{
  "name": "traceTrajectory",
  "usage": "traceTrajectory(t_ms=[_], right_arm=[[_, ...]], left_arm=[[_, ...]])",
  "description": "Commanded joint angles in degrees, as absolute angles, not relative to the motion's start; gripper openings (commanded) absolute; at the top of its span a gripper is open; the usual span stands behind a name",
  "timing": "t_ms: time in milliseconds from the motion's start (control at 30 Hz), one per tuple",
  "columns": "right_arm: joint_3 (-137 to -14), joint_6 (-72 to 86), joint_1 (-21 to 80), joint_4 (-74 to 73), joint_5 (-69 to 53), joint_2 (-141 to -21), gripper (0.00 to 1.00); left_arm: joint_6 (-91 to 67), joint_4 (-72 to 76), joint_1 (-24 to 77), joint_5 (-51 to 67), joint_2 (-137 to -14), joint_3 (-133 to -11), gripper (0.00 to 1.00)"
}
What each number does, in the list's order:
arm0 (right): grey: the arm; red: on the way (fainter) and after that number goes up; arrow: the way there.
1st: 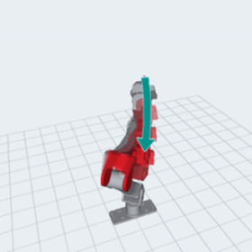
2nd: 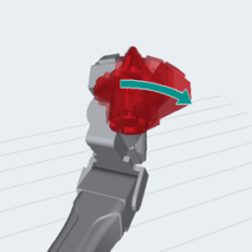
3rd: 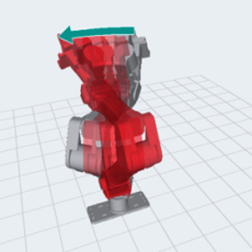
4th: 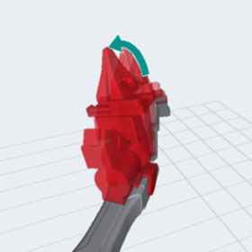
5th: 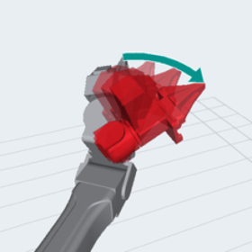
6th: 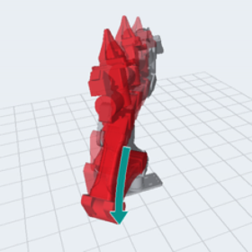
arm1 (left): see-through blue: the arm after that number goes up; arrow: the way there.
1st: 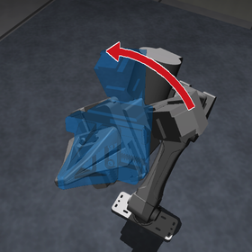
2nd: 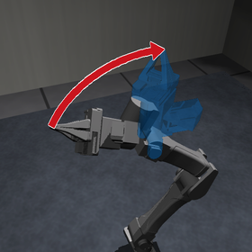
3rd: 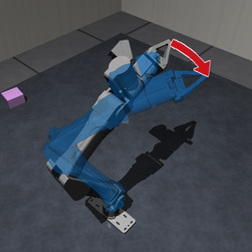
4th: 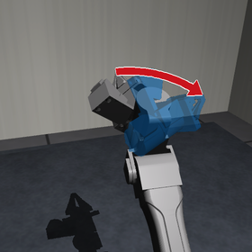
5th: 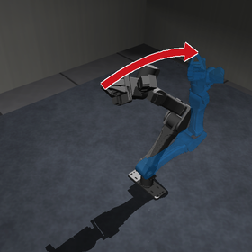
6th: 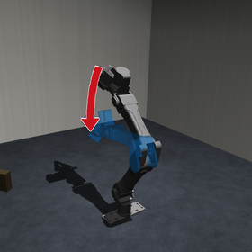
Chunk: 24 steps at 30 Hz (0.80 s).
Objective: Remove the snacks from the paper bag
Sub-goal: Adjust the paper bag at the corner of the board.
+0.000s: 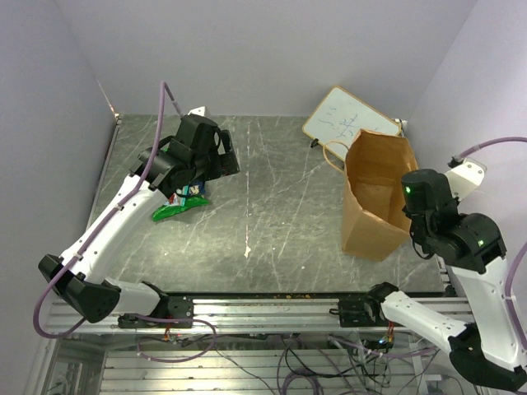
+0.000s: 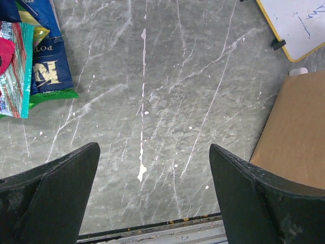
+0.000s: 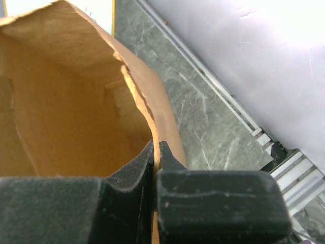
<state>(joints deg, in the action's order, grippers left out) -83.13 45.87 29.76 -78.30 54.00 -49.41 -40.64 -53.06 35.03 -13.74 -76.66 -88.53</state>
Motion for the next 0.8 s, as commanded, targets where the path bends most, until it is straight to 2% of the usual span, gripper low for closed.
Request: traceTrajectory(t_ms=[0, 600, 700, 767], right_arm=[[-83.7, 48.8, 29.5, -79.0, 60.6, -45.2, 0.00], [-76.7, 51.1, 29.8, -78.8, 65.2, -35.3, 0.00], [-76.8, 51.1, 29.8, -78.8, 65.9, -33.3, 0.06], [-77.6, 50.5, 29.9, -78.5, 66.1, -31.3, 0.16]], left_arm=[[-39.3, -53.6, 35.8, -12.7, -77.5, -91.4, 0.99], [-42.6, -54.2, 38.8, -11.1, -82.8, -97.6, 0.99], [-42.8, -54.7, 39.0, -11.1, -83.5, -99.0, 0.99], [-43.3, -55.1, 39.0, -11.4, -83.5, -100.1, 1.00]])
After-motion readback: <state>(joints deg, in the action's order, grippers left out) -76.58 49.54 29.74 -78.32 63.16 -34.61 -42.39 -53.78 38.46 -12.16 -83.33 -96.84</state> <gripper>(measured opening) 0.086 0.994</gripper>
